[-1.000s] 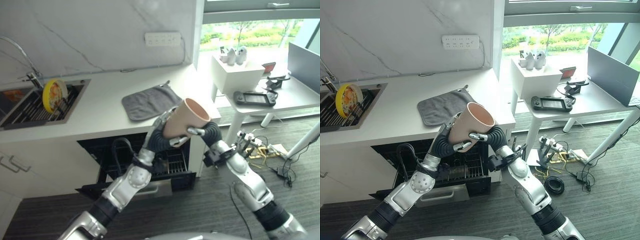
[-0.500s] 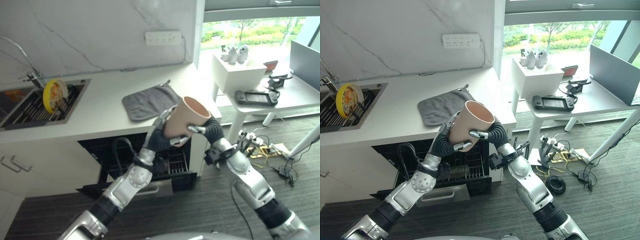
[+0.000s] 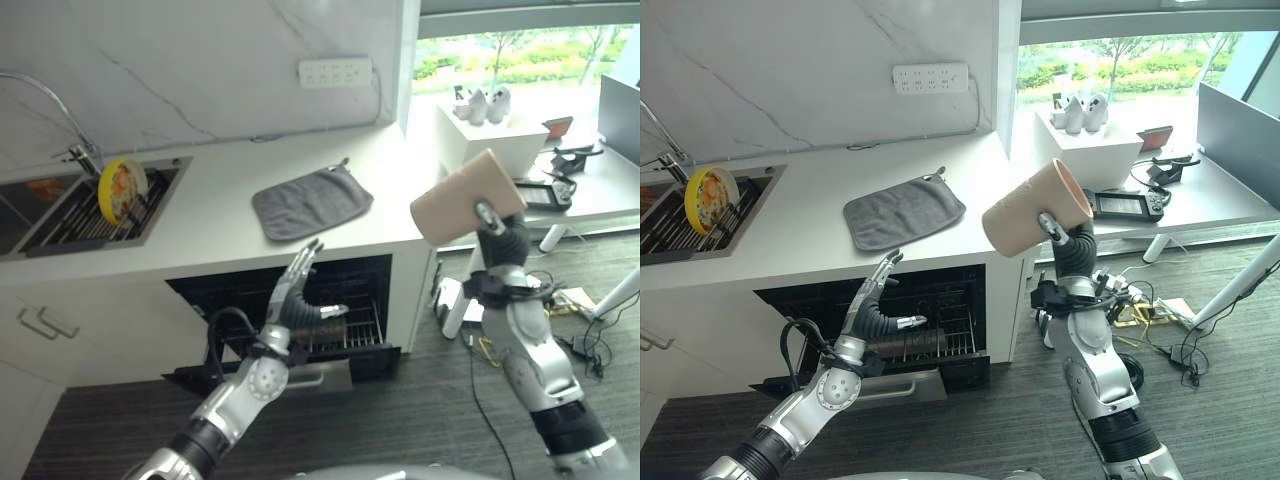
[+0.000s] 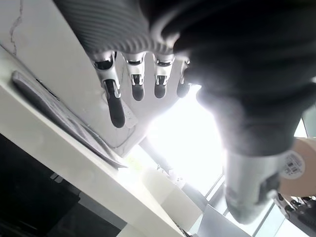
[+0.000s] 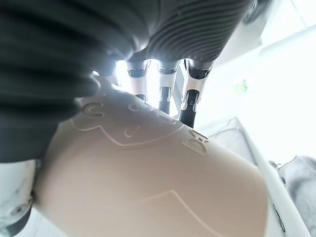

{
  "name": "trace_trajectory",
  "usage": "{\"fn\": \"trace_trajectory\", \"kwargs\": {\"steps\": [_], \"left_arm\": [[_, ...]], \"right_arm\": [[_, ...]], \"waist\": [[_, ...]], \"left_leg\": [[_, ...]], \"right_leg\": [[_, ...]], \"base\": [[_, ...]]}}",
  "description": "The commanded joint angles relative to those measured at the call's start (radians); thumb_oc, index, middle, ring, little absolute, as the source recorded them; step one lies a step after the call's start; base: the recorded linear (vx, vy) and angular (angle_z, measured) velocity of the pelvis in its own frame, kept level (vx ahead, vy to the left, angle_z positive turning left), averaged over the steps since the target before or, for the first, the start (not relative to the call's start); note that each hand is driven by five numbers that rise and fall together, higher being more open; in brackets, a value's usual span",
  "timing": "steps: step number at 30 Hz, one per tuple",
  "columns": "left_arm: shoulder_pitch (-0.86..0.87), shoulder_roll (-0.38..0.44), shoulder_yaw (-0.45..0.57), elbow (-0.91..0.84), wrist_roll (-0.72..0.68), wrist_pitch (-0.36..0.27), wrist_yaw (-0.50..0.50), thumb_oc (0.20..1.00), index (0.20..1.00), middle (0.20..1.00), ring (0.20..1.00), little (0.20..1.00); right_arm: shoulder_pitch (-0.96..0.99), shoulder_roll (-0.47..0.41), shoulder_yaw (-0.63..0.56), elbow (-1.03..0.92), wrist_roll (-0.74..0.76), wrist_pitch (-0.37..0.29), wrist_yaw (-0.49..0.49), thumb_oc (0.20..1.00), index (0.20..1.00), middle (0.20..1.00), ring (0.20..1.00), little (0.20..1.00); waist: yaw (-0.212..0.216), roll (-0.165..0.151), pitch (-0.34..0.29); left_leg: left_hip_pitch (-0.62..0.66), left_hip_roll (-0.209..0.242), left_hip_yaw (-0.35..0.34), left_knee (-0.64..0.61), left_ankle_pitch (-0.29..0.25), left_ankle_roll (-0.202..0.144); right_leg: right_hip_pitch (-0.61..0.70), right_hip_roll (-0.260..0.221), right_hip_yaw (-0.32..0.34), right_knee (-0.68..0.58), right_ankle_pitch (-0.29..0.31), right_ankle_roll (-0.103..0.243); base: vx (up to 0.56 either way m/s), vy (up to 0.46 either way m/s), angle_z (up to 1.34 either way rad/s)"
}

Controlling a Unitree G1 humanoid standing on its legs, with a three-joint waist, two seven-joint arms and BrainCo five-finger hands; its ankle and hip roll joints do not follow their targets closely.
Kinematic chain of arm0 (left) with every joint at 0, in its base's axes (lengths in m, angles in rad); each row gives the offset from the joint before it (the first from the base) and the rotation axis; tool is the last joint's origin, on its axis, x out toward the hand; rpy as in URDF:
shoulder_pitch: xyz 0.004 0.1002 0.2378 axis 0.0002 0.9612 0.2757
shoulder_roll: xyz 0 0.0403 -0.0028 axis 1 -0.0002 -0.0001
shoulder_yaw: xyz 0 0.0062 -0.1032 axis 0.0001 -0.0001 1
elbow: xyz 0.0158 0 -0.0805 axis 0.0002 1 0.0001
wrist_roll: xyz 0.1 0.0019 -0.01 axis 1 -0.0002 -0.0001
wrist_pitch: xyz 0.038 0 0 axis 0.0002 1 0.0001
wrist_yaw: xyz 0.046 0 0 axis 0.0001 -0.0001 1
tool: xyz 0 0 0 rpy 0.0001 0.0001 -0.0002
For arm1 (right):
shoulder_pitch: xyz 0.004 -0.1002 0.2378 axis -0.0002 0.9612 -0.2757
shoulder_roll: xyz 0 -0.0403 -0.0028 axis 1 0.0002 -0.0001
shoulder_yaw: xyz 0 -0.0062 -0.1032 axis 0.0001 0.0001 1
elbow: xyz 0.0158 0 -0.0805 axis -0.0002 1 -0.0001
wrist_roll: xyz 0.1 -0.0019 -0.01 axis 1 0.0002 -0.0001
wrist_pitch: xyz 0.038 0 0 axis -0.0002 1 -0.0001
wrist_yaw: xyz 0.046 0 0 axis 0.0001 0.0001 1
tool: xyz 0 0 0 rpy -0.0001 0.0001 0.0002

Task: Place the dishes in the dishwasher.

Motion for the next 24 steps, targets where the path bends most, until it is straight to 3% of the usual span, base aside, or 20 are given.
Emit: {"fn": "trace_trajectory", "kwargs": {"steps": [1,11,14,19,22,24], "left_arm": [[-0.073,0.044,0.022,-0.077,0.022,-0.047,0.052,1.000,1.000,1.000,1.000,1.000],[0.013,0.061,0.172,-0.096,-0.038,-0.069,0.064,1.000,1.000,1.000,1.000,1.000],[0.058,0.086,0.237,-0.084,-0.030,-0.091,0.031,1.000,1.000,1.000,1.000,1.000],[0.089,0.115,0.279,-0.057,-0.027,-0.109,-0.002,1.000,1.000,1.000,1.000,1.000],[0.095,0.124,0.282,-0.042,-0.027,-0.139,-0.037,1.000,1.000,1.000,1.000,1.000],[0.090,0.124,0.269,-0.041,-0.014,-0.158,-0.050,1.000,1.000,1.000,1.000,1.000]], "right_arm": [[-0.070,0.031,-0.032,-0.064,0.041,-0.109,0.024,0.200,0.200,0.200,0.200,0.200],[0.007,0.036,-0.034,-0.010,0.076,-0.026,0.184,0.200,0.200,0.200,0.200,0.200],[0.023,0.040,-0.013,0.028,0.046,-0.041,0.247,0.200,0.200,0.200,0.200,0.200],[0.009,0.035,0.014,0.054,0.027,-0.040,0.258,0.200,0.200,0.200,0.200,0.200],[0.009,0.018,0.017,0.055,-0.005,-0.021,0.255,0.200,0.200,0.200,0.200,0.200],[-0.014,-0.012,0.018,0.070,-0.025,-0.014,0.263,0.200,0.200,0.200,0.200,0.200]], "waist": [[0.025,-0.048,0.027],[0.051,-0.049,0.026],[0.059,-0.044,0.024],[0.063,-0.027,0.029],[0.051,-0.020,0.041],[0.050,-0.012,0.069]], "left_leg": [[0.058,-0.047,0.010,0.020,-0.141,0.061],[0.038,-0.027,-0.029,0.023,-0.126,0.044],[0.030,-0.013,-0.044,0.016,-0.108,0.028],[0.015,0.004,-0.050,0.020,-0.089,0.010],[-0.033,0.007,-0.036,0.133,-0.117,0.009],[-0.110,0.033,-0.051,0.242,-0.126,0.007]], "right_leg": [[0.024,-0.013,0.007,0.079,-0.106,-0.008],[0.020,0.018,0.006,0.065,-0.113,-0.032],[0.019,0.031,0.005,0.047,-0.110,-0.042],[0.004,0.046,0.002,0.060,-0.122,-0.056],[-0.023,0.040,0.011,0.117,-0.149,-0.074],[-0.062,0.016,0.019,0.198,-0.175,-0.087]], "base": [[0.00,-0.054,0.01],[-0.01,-0.097,0.10],[-0.01,-0.182,0.16],[-0.01,-0.116,0.12],[-0.02,0.016,0.12],[-0.08,0.253,0.16]]}}
